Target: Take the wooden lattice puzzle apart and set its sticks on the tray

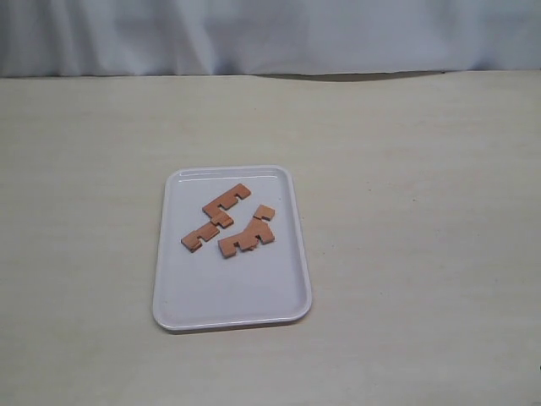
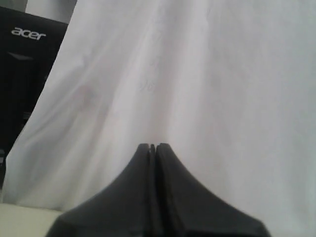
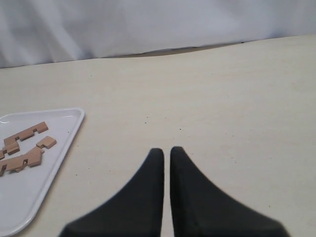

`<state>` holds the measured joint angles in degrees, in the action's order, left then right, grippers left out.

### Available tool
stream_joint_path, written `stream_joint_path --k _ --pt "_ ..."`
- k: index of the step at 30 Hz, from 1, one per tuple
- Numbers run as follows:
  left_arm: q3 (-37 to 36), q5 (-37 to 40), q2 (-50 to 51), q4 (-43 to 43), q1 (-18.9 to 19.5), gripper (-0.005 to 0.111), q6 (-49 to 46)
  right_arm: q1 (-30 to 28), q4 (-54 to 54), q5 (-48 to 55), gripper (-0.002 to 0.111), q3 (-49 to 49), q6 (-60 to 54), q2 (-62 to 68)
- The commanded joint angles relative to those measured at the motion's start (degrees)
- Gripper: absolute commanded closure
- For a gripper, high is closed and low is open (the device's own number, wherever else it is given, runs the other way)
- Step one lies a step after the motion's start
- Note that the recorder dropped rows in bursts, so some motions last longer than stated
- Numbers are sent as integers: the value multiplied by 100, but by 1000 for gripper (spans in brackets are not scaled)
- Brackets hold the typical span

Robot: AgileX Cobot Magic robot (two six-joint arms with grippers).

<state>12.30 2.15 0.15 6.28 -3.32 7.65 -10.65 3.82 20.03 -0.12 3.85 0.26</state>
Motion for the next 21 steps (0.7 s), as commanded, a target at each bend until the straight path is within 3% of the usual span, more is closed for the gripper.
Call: stream_joint_path --k 1,7,11,21 --pt "-714 -495 -15 42 -43 107 63 18 -20 -26 104 12 -7 -26" --pt "-1230 -337 -15 99 -43 107 173 18 -20 -26 104 12 -7 -26" --pt "-1230 331 -15 536 -43 107 398 18 -20 -26 104 12 -7 -26" --pt "-1230 1699 -15 425 -43 107 407 18 -20 -26 104 12 -7 -26"
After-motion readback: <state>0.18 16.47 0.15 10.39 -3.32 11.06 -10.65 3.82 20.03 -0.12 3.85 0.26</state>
